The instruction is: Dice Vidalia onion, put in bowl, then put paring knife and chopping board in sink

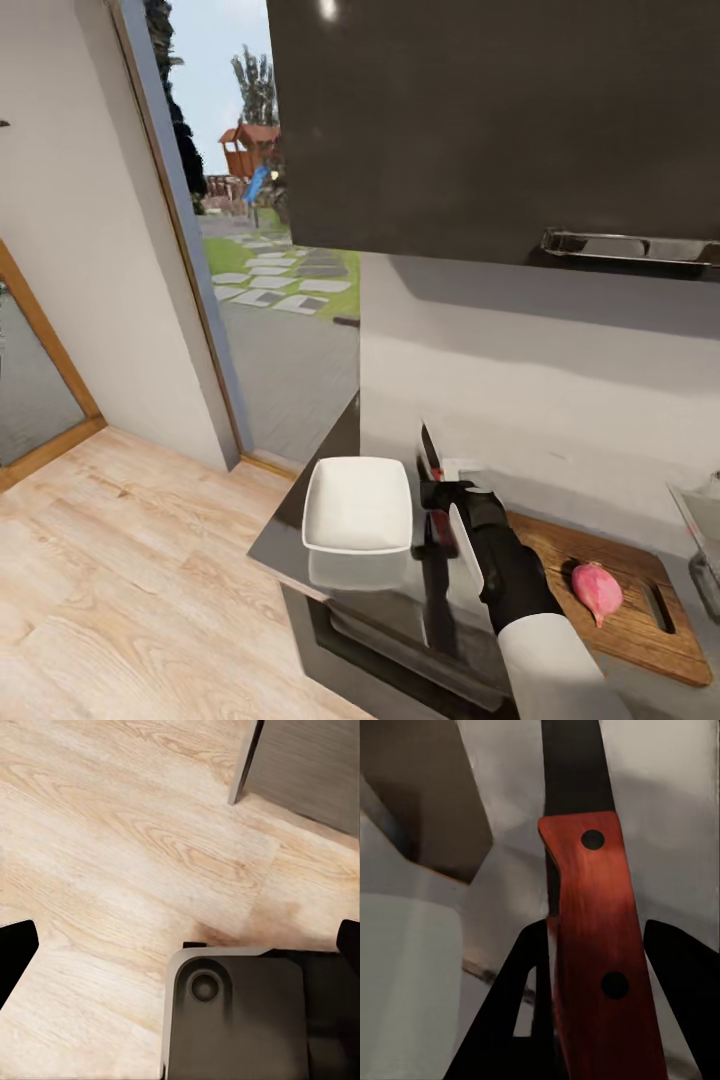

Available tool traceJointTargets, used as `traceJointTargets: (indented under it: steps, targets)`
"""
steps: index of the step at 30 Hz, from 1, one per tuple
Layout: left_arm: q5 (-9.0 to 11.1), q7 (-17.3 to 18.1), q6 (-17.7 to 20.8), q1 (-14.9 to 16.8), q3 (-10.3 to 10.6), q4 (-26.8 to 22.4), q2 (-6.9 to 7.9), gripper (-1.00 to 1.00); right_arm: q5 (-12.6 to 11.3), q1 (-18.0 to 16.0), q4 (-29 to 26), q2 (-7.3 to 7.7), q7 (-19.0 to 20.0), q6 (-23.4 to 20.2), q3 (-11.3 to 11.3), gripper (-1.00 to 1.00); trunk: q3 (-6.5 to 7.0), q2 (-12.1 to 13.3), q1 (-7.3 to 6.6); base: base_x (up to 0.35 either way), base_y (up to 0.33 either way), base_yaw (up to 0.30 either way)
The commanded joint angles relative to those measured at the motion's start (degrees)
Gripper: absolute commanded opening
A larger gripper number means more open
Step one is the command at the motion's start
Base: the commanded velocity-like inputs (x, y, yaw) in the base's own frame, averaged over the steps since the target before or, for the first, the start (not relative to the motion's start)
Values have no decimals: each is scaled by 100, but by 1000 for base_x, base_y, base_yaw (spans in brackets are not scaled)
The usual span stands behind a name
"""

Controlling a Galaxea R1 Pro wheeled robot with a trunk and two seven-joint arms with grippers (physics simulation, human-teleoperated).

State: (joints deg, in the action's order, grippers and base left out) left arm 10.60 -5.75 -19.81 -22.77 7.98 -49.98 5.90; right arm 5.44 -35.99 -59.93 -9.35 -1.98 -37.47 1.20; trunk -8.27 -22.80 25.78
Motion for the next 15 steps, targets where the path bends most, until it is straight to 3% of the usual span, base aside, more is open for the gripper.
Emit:
traceJointTargets:
  steps: [1,15]
  targets:
    - [39,-49,-14,1,37,-7,9,100,54,-4,-8,-6,22,-32,12,-100,-2,-12,0,-332,0,0]
    - [40,-49,-14,1,37,-5,14,100,54,-4,-32,-6,26,-14,12,-100,124,-12,0,-331,0,0]
